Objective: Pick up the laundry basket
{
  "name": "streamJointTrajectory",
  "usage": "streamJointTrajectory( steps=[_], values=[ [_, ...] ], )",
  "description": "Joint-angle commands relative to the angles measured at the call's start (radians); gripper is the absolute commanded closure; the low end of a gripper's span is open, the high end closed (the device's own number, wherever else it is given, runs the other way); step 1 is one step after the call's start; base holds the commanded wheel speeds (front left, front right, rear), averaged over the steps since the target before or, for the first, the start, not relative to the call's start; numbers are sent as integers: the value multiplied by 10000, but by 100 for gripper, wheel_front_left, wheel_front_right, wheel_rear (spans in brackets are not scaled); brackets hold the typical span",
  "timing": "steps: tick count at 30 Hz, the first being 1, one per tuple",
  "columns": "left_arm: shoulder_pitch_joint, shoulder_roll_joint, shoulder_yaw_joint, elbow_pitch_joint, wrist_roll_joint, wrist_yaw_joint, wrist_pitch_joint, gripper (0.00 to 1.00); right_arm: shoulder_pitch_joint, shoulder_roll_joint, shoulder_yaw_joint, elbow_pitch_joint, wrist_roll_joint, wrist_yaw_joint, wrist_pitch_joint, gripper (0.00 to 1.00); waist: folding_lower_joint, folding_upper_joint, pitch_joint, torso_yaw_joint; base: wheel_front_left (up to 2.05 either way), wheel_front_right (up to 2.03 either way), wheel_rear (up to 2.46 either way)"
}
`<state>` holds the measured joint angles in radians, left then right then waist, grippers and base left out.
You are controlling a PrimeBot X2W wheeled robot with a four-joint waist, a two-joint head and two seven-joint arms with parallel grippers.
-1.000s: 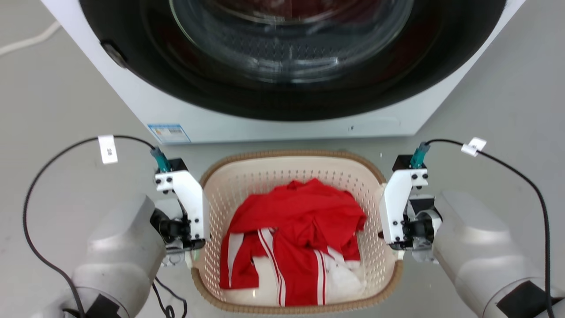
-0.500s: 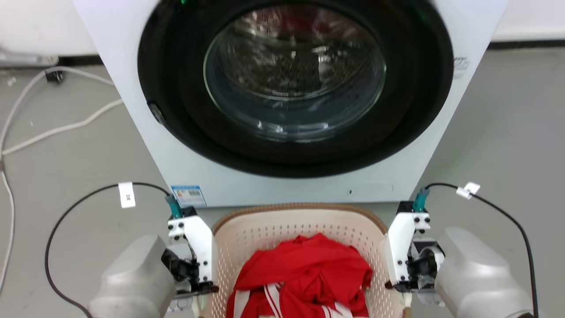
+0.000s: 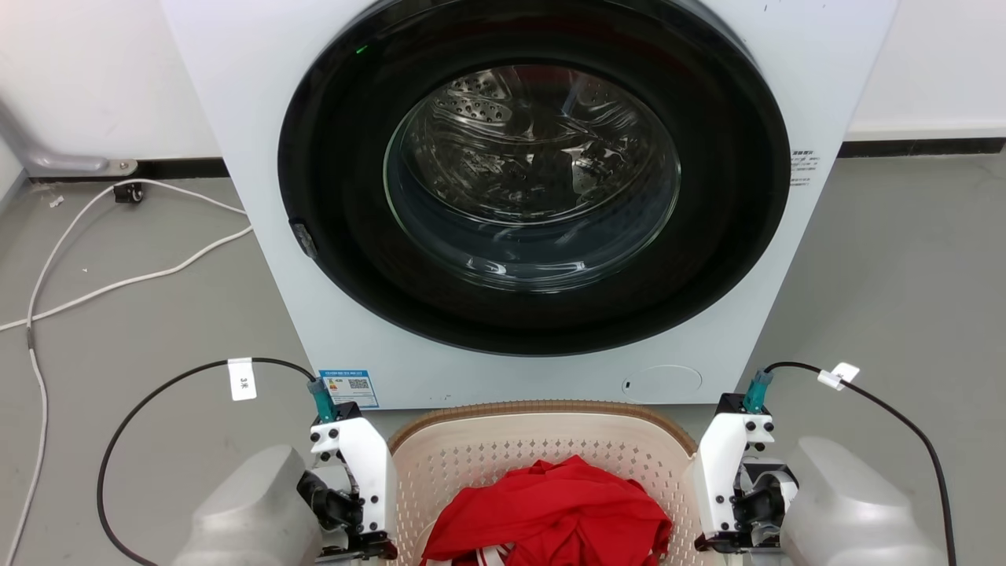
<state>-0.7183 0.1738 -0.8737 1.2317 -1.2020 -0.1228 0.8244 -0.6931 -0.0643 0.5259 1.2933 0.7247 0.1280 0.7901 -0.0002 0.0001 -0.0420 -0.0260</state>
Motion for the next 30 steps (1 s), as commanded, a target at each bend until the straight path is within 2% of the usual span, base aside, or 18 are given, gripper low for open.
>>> streamJointTrajectory(
  steps=[1, 15, 30],
  values=[
    [103, -273, 11, -101, -168, -140, 65, 100, 111, 187, -79, -86, -61, 49, -4, 100, 2, -1, -27, -10, 0, 0, 0],
    [-93, -267, -66, -179, -221, -140, -161, 100, 30, 205, -765, -80, -882, 46, -193, 100, 2, -1, -18, -22, 0, 0, 0],
    [-174, -210, -168, -248, -250, -140, -648, 100, -204, 214, -448, -79, -700, 45, -590, 100, 2, -1, 30, 48, 0, 0, 0]
  ],
)
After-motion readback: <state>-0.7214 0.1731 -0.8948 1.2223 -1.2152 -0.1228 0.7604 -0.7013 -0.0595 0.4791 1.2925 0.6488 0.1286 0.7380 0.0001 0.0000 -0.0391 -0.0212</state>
